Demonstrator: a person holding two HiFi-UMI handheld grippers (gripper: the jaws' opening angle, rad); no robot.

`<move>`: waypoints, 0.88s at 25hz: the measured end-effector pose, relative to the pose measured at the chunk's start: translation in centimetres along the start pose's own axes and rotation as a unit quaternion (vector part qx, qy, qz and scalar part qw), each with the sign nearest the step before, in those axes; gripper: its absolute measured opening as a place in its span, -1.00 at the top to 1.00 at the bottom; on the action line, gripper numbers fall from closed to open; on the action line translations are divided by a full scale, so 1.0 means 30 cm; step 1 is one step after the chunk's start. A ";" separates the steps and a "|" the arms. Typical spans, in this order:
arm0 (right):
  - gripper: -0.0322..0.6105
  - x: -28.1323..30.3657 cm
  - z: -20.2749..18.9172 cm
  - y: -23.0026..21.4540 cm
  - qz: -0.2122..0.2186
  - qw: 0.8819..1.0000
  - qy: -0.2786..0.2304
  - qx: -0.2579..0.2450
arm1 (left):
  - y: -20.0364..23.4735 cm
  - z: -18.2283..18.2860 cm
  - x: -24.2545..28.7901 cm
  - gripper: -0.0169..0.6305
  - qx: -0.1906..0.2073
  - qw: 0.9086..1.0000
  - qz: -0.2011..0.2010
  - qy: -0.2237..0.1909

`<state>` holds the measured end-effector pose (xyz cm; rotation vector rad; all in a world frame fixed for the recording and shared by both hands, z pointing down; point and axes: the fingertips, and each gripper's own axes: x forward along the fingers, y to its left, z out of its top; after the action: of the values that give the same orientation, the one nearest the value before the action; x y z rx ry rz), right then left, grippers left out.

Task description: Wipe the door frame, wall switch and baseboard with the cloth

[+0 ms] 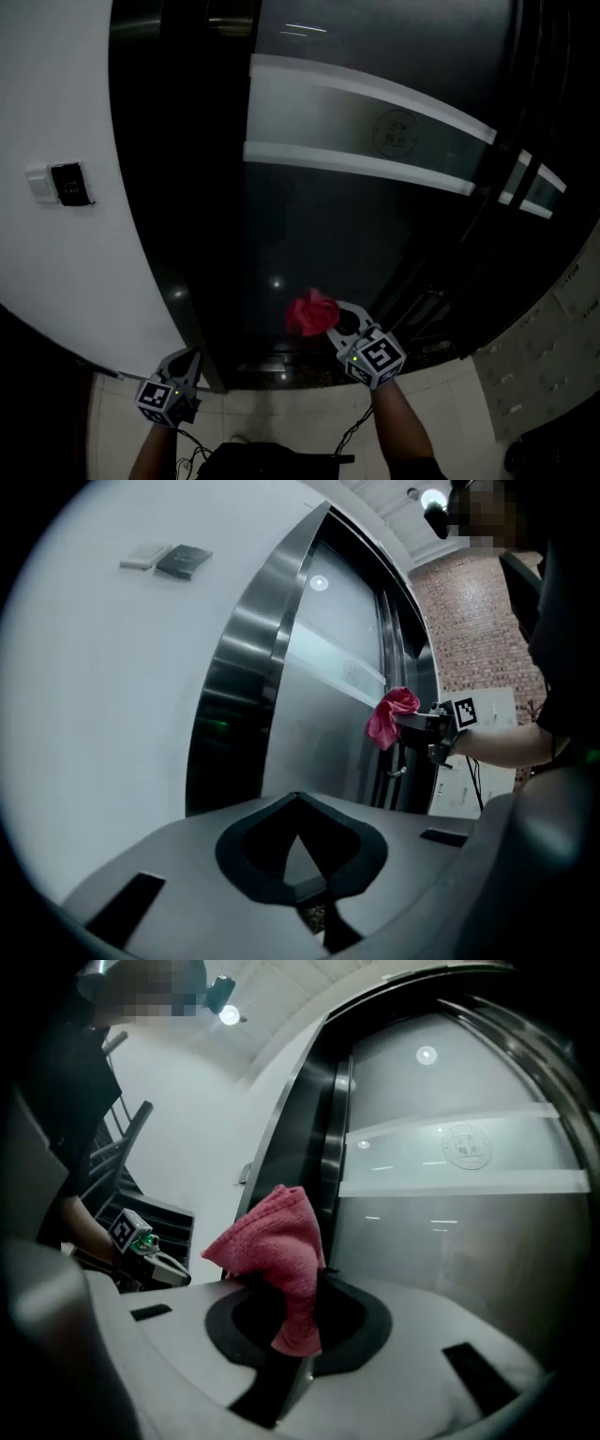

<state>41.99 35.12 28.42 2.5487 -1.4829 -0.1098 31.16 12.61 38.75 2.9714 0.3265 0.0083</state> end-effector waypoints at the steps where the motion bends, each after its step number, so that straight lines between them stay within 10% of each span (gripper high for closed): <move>1: 0.72 0.062 0.024 -0.025 0.012 1.000 -0.017 -0.003 | 0.019 0.020 0.011 0.97 0.010 1.000 0.012 -0.006; 10: 0.72 0.576 0.331 0.056 0.213 0.962 -0.148 -0.080 | 0.128 0.162 -0.188 0.97 0.047 0.966 0.251 -0.039; 15: 0.72 0.666 0.616 0.127 0.282 0.915 -0.235 -0.169 | -0.014 0.176 -0.336 0.97 0.034 0.913 0.401 -0.065; 22: 0.72 0.715 0.952 0.121 0.163 0.881 -0.318 -0.309 | -0.162 0.198 -0.423 0.97 0.041 0.872 0.480 -0.087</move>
<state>45.01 11.15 1.87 1.7780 -1.6808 -1.2466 17.84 13.66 32.29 2.8278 -1.1923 -0.1598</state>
